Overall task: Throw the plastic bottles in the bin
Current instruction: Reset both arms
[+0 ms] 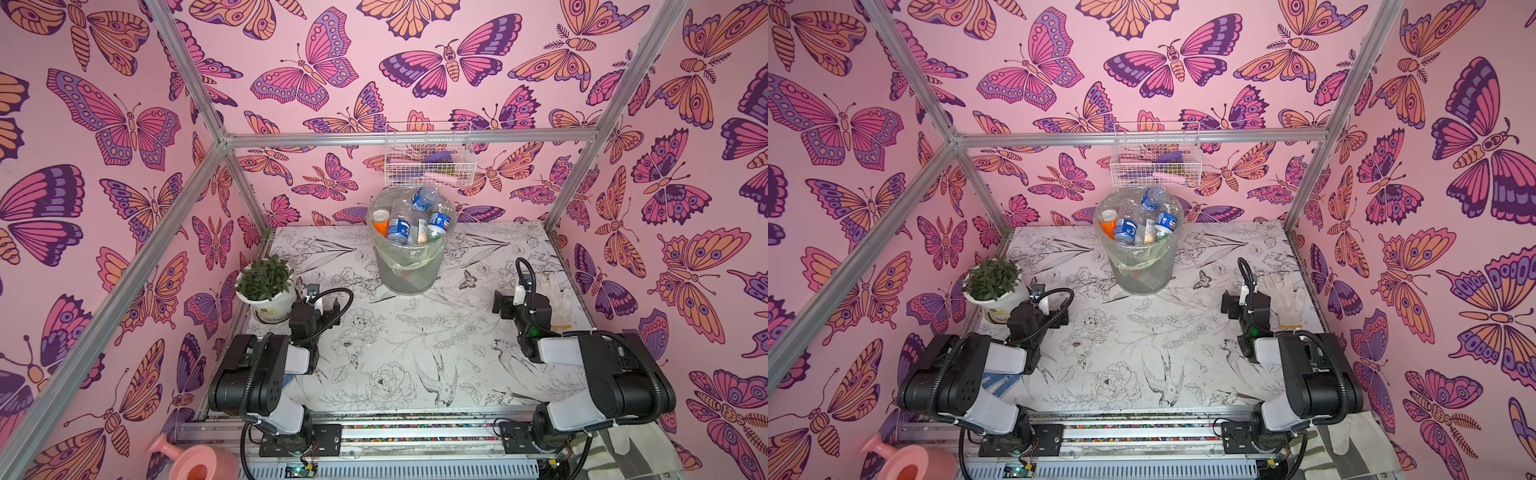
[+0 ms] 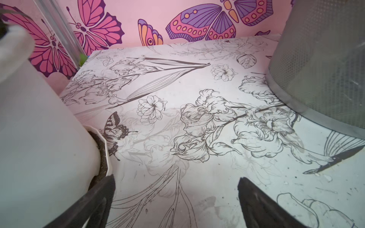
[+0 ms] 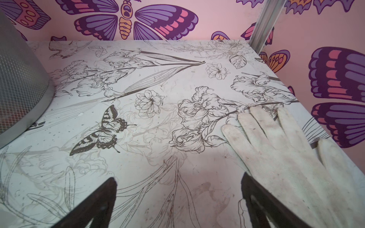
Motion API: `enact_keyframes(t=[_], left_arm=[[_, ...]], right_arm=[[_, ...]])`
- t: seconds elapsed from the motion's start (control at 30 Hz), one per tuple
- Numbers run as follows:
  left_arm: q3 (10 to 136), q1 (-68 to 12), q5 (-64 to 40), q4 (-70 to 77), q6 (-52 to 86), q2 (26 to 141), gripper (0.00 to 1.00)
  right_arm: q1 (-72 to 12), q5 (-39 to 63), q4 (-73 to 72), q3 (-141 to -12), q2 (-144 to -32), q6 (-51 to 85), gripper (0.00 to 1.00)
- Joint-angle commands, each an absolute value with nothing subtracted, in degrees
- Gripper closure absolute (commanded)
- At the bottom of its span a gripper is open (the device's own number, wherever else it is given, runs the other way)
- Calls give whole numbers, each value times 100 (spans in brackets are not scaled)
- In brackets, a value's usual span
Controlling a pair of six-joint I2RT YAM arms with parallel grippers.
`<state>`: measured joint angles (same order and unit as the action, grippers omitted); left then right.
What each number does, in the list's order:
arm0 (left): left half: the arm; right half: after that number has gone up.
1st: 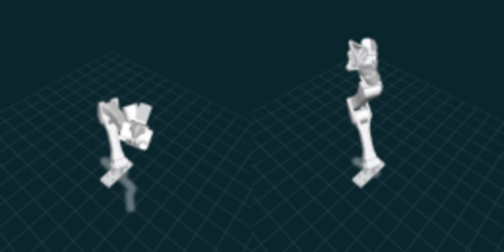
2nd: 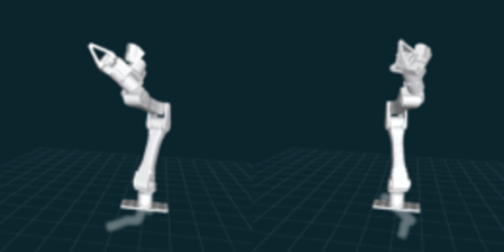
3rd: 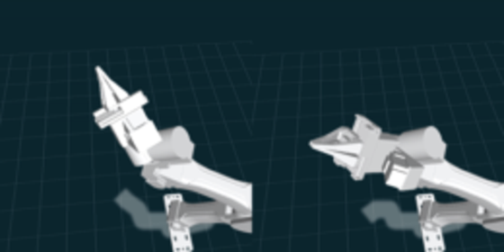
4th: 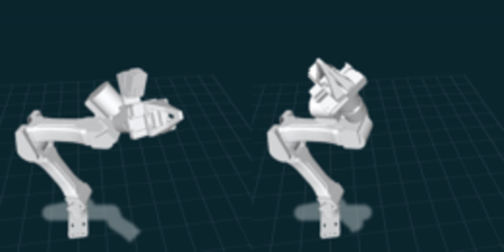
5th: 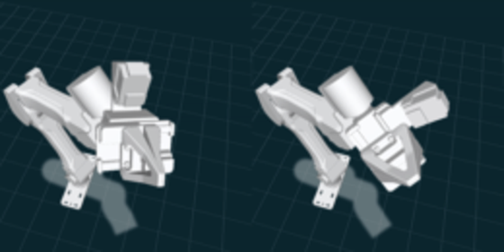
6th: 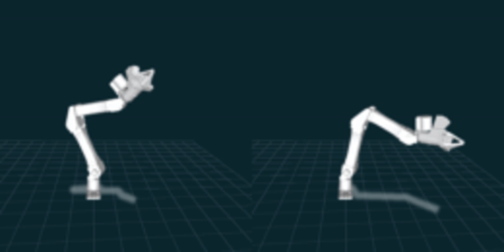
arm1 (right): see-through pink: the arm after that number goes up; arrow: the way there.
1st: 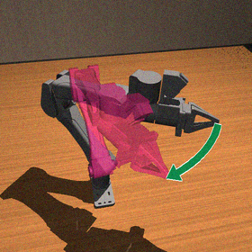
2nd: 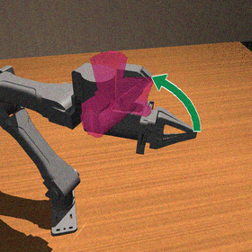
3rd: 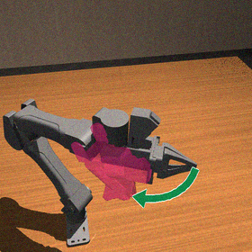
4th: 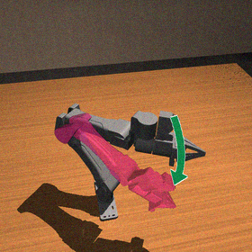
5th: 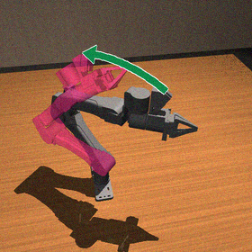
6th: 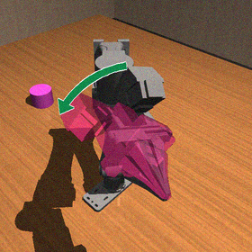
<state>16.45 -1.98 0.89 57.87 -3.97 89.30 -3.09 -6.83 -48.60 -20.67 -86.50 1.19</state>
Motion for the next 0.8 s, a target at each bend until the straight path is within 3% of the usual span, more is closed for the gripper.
enact_keyframes(t=[0.0,0.1,0.77], left_arm=[[1824,-71,-51,5613,-382,8904,2],[2094,-53,416,5295,-155,8907,2],[2048,-92,419,5372,-209,8887,2]], right_arm=[[-301,-802,-4870,-2161,-8591,124,1],[-216,-885,-4646,-2284,-8610,290,1],[-219,-884,-4649,-2295,-8631,290,1]])
